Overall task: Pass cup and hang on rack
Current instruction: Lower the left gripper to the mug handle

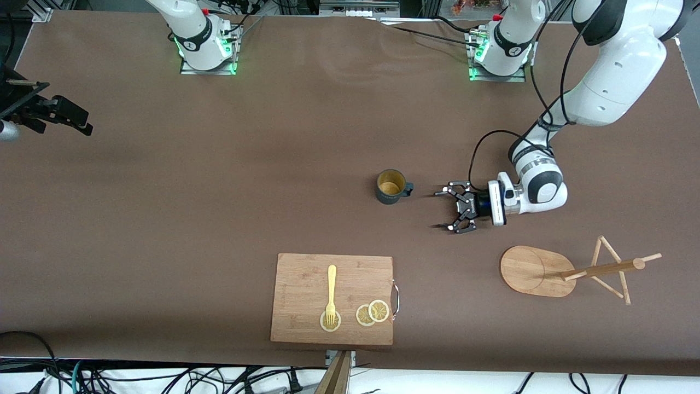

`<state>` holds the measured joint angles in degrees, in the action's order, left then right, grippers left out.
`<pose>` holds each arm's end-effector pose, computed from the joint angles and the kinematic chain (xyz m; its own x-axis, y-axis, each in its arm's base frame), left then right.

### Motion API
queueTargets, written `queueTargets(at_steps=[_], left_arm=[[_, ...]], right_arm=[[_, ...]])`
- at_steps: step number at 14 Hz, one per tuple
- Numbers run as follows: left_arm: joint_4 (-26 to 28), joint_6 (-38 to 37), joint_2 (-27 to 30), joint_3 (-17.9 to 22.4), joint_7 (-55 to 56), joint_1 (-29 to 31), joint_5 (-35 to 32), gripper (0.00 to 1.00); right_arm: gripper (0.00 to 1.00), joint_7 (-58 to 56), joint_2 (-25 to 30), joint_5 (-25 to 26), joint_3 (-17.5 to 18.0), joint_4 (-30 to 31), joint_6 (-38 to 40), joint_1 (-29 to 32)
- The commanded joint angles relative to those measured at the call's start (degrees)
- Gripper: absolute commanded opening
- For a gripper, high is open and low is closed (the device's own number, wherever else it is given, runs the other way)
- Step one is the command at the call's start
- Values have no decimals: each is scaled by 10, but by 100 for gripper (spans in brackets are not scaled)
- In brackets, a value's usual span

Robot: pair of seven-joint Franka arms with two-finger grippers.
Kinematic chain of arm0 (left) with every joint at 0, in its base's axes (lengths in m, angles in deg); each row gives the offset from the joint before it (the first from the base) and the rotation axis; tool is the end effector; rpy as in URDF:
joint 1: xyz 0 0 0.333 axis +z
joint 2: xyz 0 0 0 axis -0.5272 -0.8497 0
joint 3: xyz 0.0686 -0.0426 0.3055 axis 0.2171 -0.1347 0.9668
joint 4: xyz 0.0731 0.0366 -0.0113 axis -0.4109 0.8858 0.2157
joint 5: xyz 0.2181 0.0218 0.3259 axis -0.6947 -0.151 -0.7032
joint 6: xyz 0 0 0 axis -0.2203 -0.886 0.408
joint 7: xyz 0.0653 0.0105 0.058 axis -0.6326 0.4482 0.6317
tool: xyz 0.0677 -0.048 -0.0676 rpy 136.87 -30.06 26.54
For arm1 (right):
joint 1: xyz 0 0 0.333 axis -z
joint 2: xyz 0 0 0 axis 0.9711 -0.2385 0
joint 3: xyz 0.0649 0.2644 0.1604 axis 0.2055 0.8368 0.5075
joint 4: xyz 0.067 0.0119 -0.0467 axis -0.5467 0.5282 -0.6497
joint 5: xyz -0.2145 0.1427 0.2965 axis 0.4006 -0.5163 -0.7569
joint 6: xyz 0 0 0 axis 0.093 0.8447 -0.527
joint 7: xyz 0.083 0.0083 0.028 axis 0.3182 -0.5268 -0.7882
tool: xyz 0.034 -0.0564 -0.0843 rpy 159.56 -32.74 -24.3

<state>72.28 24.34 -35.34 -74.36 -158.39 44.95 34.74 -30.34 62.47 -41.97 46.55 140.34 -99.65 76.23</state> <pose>0.5663 -0.1104 0.0684 0.2966 -0.0743 0.9521 -0.9456 -0.1620 0.2820 0.5428 -0.0243 0.5974 0.9991 -0.0426 -0.0004 -0.0426 -0.9991 0.0065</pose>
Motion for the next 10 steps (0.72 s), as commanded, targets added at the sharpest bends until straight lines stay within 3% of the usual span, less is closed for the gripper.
queueTargets(at_steps=[1,10], left_arm=[[-18,-10,-18,-8,-44,1,17,100],[42,-12,7,-19,-124,-14,13,100]], right_arm=[[100,9,-16,2,-5,-24,4,1],[100,8,-16,1,-3,-23,4,-3]])
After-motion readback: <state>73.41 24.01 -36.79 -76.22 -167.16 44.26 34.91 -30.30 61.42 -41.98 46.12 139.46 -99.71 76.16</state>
